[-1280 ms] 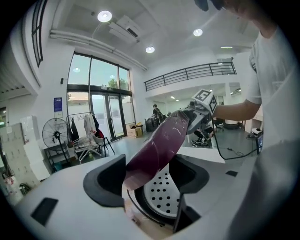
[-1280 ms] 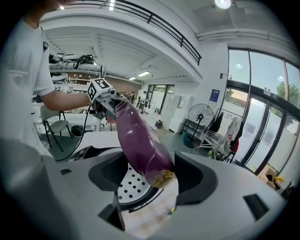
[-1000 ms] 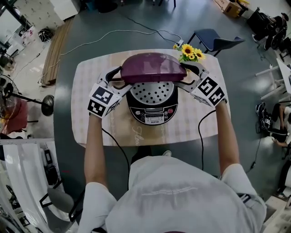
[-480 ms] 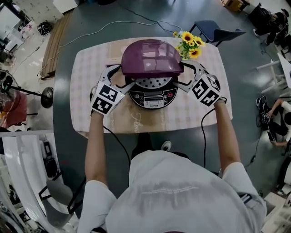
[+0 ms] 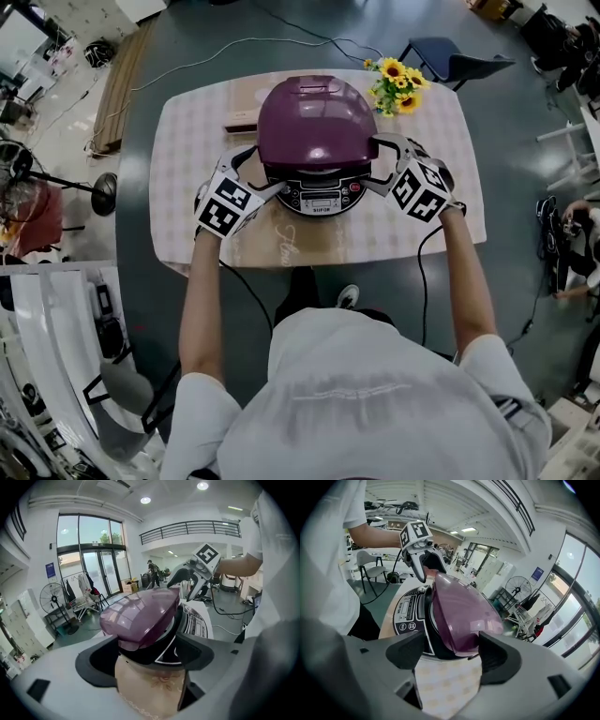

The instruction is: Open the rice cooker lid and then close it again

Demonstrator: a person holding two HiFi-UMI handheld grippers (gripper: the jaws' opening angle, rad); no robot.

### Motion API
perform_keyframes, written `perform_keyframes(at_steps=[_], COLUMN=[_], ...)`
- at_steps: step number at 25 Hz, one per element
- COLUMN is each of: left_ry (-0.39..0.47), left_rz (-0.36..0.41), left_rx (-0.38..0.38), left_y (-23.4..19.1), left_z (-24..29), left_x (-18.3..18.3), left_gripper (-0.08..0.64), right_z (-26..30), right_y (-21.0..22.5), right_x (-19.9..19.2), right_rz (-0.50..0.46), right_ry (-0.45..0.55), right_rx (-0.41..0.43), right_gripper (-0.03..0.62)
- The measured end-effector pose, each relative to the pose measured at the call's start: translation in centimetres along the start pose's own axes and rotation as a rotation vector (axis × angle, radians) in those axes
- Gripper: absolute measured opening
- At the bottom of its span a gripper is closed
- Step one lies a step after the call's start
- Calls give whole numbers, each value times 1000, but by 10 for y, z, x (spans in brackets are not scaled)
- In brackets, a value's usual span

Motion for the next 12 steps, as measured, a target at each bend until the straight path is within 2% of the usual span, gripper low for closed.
perform_keyframes(at_steps=[3, 6, 12], left_ry=[-19, -37, -26], left_rz=[-33, -105, -231], left_rx=[-43, -106, -125], left_y=[-1, -3, -4], left_z=[3, 7, 15], left_x=[-6, -12, -25], left_gripper=[402, 411, 410], right_z=[5, 11, 18], right_y=[-1, -4, -9], right_x=[-2, -6, -11], right_rz=[51, 94, 180], right_ry=[13, 20, 58], right_rx=[13, 51, 113], right_gripper=[357, 357, 353])
Point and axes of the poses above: the fingertips, and each gripper's own axes: z forward along the fingers, y to its right, x out of its top, the point moved 10 cm from there along -z, backward along the fingers, and after that the axes turned 13 degrees about -z, right-handed, at the moved point
